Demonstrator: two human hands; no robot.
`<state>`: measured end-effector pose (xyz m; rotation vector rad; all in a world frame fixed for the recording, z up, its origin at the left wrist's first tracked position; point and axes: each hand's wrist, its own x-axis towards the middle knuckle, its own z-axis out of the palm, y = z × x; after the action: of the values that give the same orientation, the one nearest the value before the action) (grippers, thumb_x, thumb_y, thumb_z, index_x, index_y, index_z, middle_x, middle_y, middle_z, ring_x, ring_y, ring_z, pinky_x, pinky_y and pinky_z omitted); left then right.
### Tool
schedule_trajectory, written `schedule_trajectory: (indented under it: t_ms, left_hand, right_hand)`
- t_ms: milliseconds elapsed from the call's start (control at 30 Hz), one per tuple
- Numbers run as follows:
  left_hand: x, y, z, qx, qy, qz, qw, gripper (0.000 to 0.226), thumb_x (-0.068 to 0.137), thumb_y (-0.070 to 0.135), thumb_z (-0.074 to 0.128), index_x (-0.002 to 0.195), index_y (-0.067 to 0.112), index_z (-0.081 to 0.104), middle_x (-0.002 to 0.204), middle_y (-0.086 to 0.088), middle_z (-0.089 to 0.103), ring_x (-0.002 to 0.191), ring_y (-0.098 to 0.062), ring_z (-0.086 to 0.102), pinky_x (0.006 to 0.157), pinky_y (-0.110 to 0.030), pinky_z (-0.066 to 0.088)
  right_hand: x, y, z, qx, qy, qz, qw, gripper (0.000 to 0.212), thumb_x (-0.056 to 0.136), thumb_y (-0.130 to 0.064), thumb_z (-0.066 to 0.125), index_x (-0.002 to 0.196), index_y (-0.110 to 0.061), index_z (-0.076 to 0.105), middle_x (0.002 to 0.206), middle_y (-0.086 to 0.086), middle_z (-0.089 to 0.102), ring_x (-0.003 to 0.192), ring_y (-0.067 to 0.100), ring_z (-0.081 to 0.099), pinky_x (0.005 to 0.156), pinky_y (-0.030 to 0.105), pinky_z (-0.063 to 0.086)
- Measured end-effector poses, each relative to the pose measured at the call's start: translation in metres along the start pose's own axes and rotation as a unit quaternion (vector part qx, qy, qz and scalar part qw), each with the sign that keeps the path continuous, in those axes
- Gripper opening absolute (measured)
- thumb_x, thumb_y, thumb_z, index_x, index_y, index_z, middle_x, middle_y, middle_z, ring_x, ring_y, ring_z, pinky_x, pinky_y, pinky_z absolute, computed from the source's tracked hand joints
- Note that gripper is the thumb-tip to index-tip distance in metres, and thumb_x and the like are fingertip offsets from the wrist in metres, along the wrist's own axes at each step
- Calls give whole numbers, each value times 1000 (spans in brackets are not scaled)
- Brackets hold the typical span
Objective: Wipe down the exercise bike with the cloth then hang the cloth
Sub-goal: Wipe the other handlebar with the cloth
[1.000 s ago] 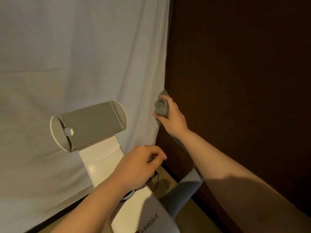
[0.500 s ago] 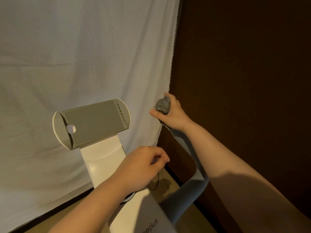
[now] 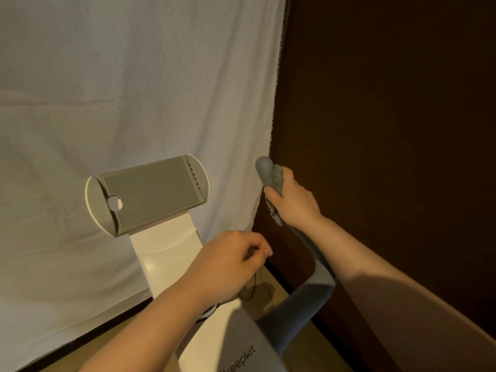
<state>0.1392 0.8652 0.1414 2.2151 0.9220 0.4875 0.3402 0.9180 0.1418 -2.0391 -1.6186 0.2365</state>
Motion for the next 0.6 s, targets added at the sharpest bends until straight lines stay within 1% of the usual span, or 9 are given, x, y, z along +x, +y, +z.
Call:
schedule_trajectory:
  t_ms: [67, 133, 167, 300, 367, 400, 467, 533, 600]
  left_hand:
    - [1, 1, 0, 7, -6, 1, 1000, 18, 98, 35, 50, 102, 39, 67, 90, 15, 69, 84, -2, 62, 80, -33, 54]
    - [1, 2, 0, 9, -9, -3, 1000, 18, 98, 34, 50, 102, 39, 67, 89, 15, 68, 83, -1, 62, 79, -32, 53]
    - [1, 2, -1, 6, -10, -5, 1000, 18, 98, 33, 50, 101, 38, 67, 88, 15, 69, 82, -1, 62, 79, -33, 54]
    - [1, 2, 0, -1, -7, -3, 1000, 19, 98, 31, 50, 100, 38, 68, 86, 11, 70, 80, -5, 64, 79, -37, 54]
    - [1, 1, 0, 2, -9, 0, 1000, 19, 98, 32, 50, 101, 38, 68, 87, 12, 70, 81, -5, 64, 79, -37, 54]
    - [1, 1, 0, 2, -11, 0, 1000, 19, 98, 32, 50, 101, 38, 68, 88, 13, 69, 82, -4, 63, 79, -37, 54]
    - [1, 1, -1, 3, -13, -4, 1000, 18, 98, 33, 51, 101, 36, 68, 87, 13, 68, 80, -4, 62, 79, -37, 53]
    - [2, 1, -1, 0, -12, -8, 1000, 17, 97, 34, 51, 100, 36, 68, 84, 9, 69, 78, -6, 63, 78, -40, 53]
    - [1, 0, 0, -10, -8, -13, 1000, 17, 97, 33, 51, 99, 36, 68, 81, 6, 70, 76, -10, 64, 77, -43, 53]
  right_hand:
    - [11, -2, -7, 68, -27, 17, 997, 60, 99, -54, 36, 148, -22, 22, 136, 7, 52, 115, 27, 55, 94, 39, 45]
    - [27, -14, -6, 155, -13, 15, 988, 63, 98, -56, 35, 150, -22, 23, 143, 7, 45, 122, 24, 51, 102, 39, 41]
    - [33, -21, -3, 169, 2, 9, 986, 63, 98, -55, 36, 151, -24, 20, 146, 6, 43, 122, 24, 51, 102, 39, 42]
    - [7, -18, 4, 22, 14, 14, 1000, 58, 100, -49, 37, 149, -29, 13, 139, 8, 47, 106, 31, 59, 84, 41, 50]
    - [-9, -1, 2, -31, -9, 15, 999, 56, 101, -47, 36, 148, -26, 14, 134, 10, 51, 103, 32, 60, 84, 43, 50]
    - [-8, 3, -2, -28, -28, 21, 999, 56, 101, -48, 36, 147, -23, 17, 132, 10, 53, 104, 32, 59, 84, 41, 48]
    - [11, -5, -11, 30, -42, 30, 998, 55, 101, -49, 34, 145, -18, 24, 132, 10, 53, 111, 30, 56, 85, 36, 44]
    - [35, -22, -13, 116, -28, 13, 993, 52, 102, -47, 33, 144, -18, 31, 133, 7, 51, 116, 25, 53, 87, 30, 40]
    - [43, -33, -8, 160, 1, -10, 987, 43, 102, -45, 36, 137, -21, 40, 128, 5, 53, 109, 19, 55, 83, 26, 39]
